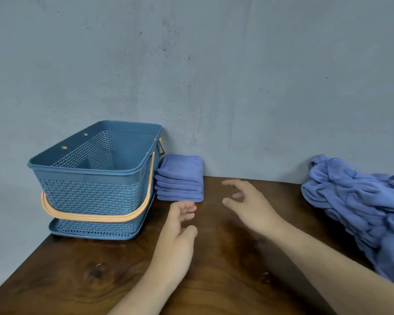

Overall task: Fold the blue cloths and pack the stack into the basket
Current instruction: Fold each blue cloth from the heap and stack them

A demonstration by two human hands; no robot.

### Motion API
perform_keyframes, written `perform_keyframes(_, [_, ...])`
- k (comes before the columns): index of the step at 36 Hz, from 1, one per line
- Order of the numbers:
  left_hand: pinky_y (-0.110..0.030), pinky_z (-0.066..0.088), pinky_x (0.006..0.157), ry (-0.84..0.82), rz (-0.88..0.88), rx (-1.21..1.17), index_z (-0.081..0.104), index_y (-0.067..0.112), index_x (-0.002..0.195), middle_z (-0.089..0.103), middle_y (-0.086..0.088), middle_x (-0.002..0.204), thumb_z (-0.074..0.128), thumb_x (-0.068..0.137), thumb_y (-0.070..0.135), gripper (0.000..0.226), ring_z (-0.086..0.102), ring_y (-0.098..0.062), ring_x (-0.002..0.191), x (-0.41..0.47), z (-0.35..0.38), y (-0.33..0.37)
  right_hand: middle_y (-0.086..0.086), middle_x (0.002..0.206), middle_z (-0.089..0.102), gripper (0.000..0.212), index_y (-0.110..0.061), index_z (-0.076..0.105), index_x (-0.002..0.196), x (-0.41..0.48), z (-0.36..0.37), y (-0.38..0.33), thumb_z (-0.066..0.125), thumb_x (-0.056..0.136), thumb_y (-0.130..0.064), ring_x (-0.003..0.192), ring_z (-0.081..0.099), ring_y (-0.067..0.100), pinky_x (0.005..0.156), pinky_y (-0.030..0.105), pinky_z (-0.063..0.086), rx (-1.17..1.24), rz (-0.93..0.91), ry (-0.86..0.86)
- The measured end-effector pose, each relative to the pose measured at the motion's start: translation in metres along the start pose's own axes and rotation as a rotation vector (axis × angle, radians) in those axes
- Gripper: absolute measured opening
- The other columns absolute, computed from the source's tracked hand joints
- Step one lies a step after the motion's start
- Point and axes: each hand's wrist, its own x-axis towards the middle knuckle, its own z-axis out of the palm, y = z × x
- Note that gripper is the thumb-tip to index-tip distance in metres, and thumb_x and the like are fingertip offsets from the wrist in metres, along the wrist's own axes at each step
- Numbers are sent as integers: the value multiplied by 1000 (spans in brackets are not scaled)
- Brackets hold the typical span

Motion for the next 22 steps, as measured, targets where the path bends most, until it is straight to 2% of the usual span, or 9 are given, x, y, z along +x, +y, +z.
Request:
perform_keyframes(2, [-24, 47, 100, -42, 37, 57, 59, 36, 123, 64, 16, 127, 54, 90, -10, 56, 58, 4, 119, -2, 2, -1, -32, 131, 51, 37, -55, 59, 130, -38, -22, 4, 69, 100, -37, 116, 54, -11, 84, 10, 42, -11, -7, -22])
perform_keyframes(5, [-28, 49, 103, -109, 92, 147, 59, 38, 124, 64, 20, 127, 57, 92, -5, 54, 58, 1, 123, -6, 7, -6, -37, 131, 51, 35, -57, 61, 127, -81, -50, 12, 68, 100, -37, 117, 51, -17, 85, 12, 47, -32, -16, 8])
perform_keyframes(8, [-31, 48, 106, -169, 156, 237, 58, 42, 125, 62, 28, 127, 63, 98, 5, 46, 57, 1, 127, -10, 12, -8, -35, 133, 53, 33, -54, 64, 124, -114, -75, 26, 69, 100, -32, 121, 54, -12, 88, 11, 49, -55, -53, 80])
perform_keyframes(11, [-32, 47, 109, -220, 186, 318, 55, 50, 125, 60, 29, 130, 66, 100, 18, 41, 57, 1, 128, -12, 16, -9, -27, 134, 56, 31, -49, 67, 122, -137, -94, 46, 69, 101, -26, 124, 56, -2, 94, 11, 48, -64, -106, 176])
perform_keyframes(15, [-27, 47, 105, -259, 183, 378, 53, 57, 121, 59, 34, 127, 68, 102, 24, 40, 62, 1, 121, -15, 22, -6, -23, 132, 57, 25, -43, 67, 123, -148, -113, 85, 65, 103, -28, 127, 56, 4, 102, 28, 50, -178, -151, 290])
perform_keyframes(18, [-27, 46, 103, -279, 202, 431, 55, 55, 121, 61, 32, 128, 68, 102, 26, 37, 59, 3, 124, -17, 27, -6, -23, 127, 58, 25, -38, 68, 125, -145, -127, 96, 63, 104, -26, 120, 60, 5, 98, 31, 54, -145, -154, 407])
perform_keyframes(22, [-28, 48, 97, -260, 234, 476, 57, 52, 122, 62, 33, 123, 70, 101, 29, 34, 64, 1, 115, -17, 45, -1, -21, 123, 60, 22, -31, 71, 123, -142, -137, 96, 63, 104, -22, 113, 63, 7, 89, 32, 57, -133, -207, 538])
